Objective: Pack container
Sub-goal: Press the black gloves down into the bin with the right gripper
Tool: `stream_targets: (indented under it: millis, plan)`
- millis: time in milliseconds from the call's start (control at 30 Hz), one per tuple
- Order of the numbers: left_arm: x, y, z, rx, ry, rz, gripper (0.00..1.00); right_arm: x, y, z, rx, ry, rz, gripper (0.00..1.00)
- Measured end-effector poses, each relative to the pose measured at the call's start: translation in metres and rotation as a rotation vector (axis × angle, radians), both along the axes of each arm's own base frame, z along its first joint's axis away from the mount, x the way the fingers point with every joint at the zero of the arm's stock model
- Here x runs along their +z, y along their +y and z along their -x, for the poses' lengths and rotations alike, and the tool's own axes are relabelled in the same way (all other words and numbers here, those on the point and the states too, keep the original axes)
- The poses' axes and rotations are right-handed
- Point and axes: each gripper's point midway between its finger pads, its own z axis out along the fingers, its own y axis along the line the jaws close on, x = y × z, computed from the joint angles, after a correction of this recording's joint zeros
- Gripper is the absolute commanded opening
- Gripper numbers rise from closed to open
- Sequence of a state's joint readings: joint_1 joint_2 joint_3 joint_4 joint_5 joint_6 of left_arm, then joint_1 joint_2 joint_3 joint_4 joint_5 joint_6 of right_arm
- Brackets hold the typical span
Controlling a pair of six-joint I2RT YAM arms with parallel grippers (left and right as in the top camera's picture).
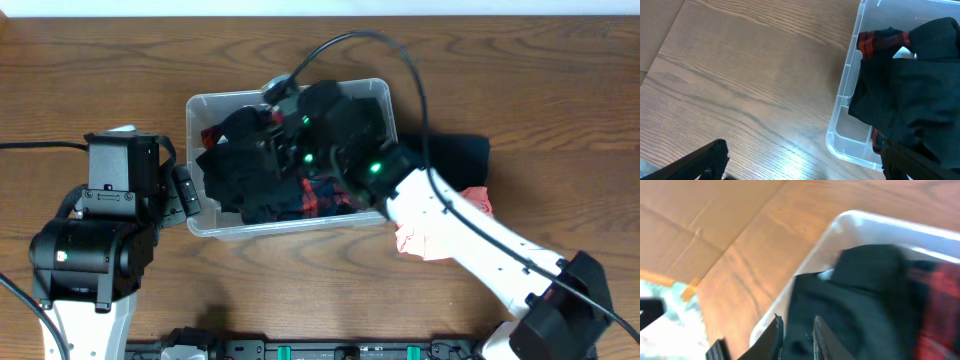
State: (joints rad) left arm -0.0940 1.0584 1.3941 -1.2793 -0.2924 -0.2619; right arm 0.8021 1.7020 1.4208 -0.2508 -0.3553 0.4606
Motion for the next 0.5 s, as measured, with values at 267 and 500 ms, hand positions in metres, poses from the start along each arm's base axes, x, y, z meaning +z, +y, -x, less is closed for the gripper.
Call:
stream_targets:
  millis: [267, 500]
  plan:
    - [0.000, 0.000, 0.000, 0.000, 0.000, 0.000, 0.98, -0.108, 0.044, 0.026, 0.117, 0.141, 0.137, 0.13]
    - [0.000, 0.000, 0.000, 0.000, 0.000, 0.000, 0.98, -0.159, 0.059, 0.043, 0.183, 0.221, 0.188, 0.16]
